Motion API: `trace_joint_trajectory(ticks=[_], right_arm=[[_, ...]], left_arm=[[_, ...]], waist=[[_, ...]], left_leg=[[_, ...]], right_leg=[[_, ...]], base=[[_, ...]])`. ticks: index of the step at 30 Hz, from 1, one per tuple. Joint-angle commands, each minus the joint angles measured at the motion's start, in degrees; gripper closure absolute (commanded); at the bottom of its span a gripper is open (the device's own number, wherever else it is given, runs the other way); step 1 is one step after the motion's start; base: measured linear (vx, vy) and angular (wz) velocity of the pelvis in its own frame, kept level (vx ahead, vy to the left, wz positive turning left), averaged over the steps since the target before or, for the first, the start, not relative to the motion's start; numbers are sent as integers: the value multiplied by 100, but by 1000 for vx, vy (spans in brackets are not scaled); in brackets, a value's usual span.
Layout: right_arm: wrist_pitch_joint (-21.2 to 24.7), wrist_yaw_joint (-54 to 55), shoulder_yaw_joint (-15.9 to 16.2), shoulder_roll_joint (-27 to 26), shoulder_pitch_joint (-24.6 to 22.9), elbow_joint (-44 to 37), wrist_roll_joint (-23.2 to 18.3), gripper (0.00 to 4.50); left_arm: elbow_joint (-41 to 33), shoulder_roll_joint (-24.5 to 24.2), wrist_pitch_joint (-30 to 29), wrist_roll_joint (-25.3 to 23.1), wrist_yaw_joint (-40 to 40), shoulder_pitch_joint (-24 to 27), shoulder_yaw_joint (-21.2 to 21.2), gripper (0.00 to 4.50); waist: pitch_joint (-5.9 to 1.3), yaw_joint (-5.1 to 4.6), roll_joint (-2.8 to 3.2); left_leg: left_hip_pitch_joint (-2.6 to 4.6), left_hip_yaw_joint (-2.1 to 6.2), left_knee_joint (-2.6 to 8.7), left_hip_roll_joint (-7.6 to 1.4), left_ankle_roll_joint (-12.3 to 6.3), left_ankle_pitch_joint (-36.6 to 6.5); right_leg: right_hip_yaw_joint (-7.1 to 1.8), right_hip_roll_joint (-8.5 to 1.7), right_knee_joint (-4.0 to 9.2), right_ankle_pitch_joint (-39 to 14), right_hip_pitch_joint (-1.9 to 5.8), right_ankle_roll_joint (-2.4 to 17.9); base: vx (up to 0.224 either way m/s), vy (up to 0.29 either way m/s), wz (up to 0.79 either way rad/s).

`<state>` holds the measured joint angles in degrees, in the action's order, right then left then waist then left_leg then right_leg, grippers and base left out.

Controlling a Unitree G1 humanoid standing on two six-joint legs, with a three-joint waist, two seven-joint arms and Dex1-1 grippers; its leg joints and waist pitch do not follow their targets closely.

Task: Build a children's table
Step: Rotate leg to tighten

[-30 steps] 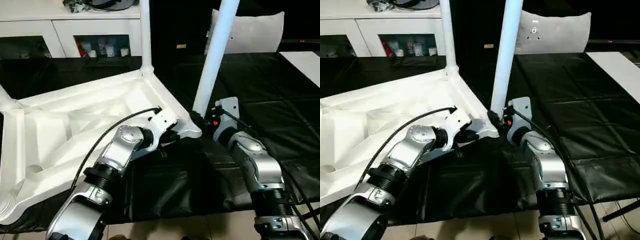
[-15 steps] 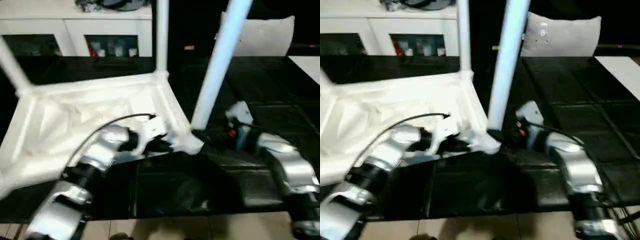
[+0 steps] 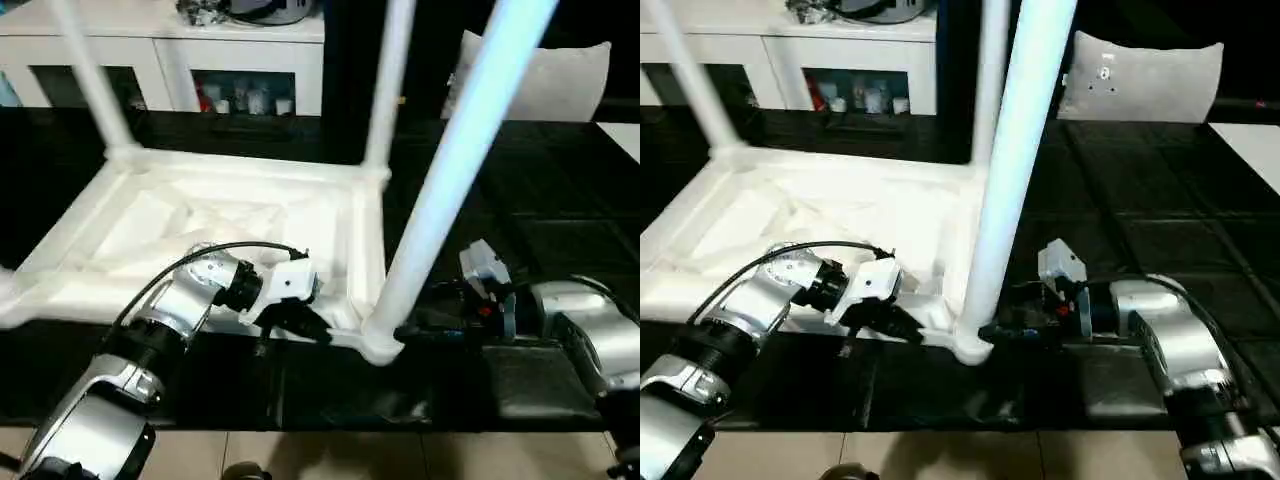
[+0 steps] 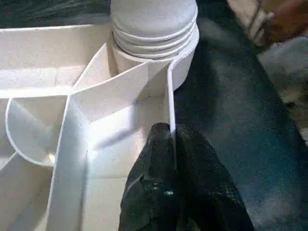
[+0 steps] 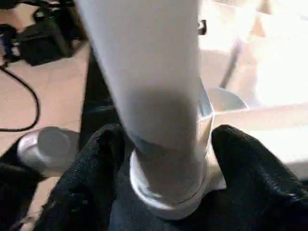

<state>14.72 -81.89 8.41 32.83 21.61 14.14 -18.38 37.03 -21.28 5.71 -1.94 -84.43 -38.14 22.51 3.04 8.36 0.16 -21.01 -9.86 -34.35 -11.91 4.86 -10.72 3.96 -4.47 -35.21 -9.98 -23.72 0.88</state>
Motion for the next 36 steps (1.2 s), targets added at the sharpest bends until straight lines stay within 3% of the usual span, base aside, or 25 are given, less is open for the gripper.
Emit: trace_joint_trajectory(ticks=[1,5,10,15,18,19,21,23,24,27,31,34,35,36], right_arm=[[19,-124,73,57,96,11,-48,180],[-21,-207,122,-19,195,123,-25,219],[-2,-258,166,-78,189,154,-59,250],[506,-78,33,-143,-42,-237,-389,259],[990,669,-28,-366,-343,-824,-393,259],[1034,920,-25,-457,-388,-896,-306,259],[1169,1581,-72,-761,-438,-968,-138,259],[1259,2187,-191,-1115,-410,-972,-83,259],[1258,2515,-238,-1290,-365,-928,11,259],[1319,3646,-400,-1831,-176,-727,348,260],[1350,5015,-669,-2459,70,-456,647,260],[1281,5589,-848,-2797,199,-302,678,260],[1138,5715,-840,-2840,213,-303,801,260],[1042,5792,-846,-2861,219,-301,882,260]], left_arm=[[-92,46,186,4,-200,-178,114,450],[-107,43,233,5,-214,-162,127,450],[-40,51,296,14,-229,-174,119,450],[-83,88,73,62,-32,-143,11,450],[-156,285,-575,-20,728,-190,-172,450],[-194,348,-719,-13,877,-190,-215,450],[-296,507,-983,-20,1210,-184,-283,450],[-412,688,-1253,-13,1523,-165,-343,450],[-445,789,-1379,-21,1696,-166,-371,450],[-509,1138,-1759,-97,2315,-184,-462,450],[-571,1610,-2198,-200,3191,-225,-596,450],[-647,1929,-2388,-265,3795,-222,-691,450],[-713,2037,-2424,-294,3941,-192,-701,450],[-757,2083,-2434,-301,3985,-165,-698,450]], waist=[[-399,-37,-69],[-415,-29,-95],[-405,-29,-88],[-411,-18,-81],[-401,-10,-84],[-385,-27,-67],[-361,-76,-75],[-360,-113,-88],[-352,-160,-67],[-363,-303,-88],[-381,-418,-82],[-419,-449,-82],[-451,-431,-89],[-457,-427,-81]], left_leg=[[57,-11,383,-147,-343,-939],[46,-16,369,-139,-358,-851],[48,-15,375,-135,-340,-901],[48,-14,375,-136,-351,-816],[43,-12,381,-125,-304,-850],[49,-14,398,-137,-261,-895],[50,17,431,-94,-96,-1106],[53,26,437,-81,-54,-1212],[62,21,444,-87,-29,-1253],[27,44,451,-55,33,-1236],[16,34,434,-56,12,-1043],[-8,9,395,-42,-124,-700],[-27,7,373,-35,-214,-463],[-31,-1,362,-40,-305,-279]], right_leg=[[-236,-355,417,-1388,337,1162],[-234,-354,387,-1187,343,1200],[-228,-358,413,-1386,338,1142],[-236,-346,402,-1275,344,1127],[-232,-352,422,-1403,343,1083],[-244,-349,429,-1482,324,1052],[-213,-357,496,-2157,333,830],[-206,-370,553,-2508,329,664],[-214,-357,566,-2529,298,654],[-183,-359,583,-2668,328,566],[-202,-344,539,-2187,315,737],[-225,-318,479,-1449,343,918],[-233,-315,424,-982,385,1002],[-239,-299,381,-531,380,1104]], base=[[0,0,0],[0,0,0],[0,0,0],[0,0,0],[0,0,0],[0,0,0],[0,0,0],[0,0,0],[0,0,0],[0,0,0],[0,0,0],[0,0,0],[54,-6,2],[54,-6,2]])
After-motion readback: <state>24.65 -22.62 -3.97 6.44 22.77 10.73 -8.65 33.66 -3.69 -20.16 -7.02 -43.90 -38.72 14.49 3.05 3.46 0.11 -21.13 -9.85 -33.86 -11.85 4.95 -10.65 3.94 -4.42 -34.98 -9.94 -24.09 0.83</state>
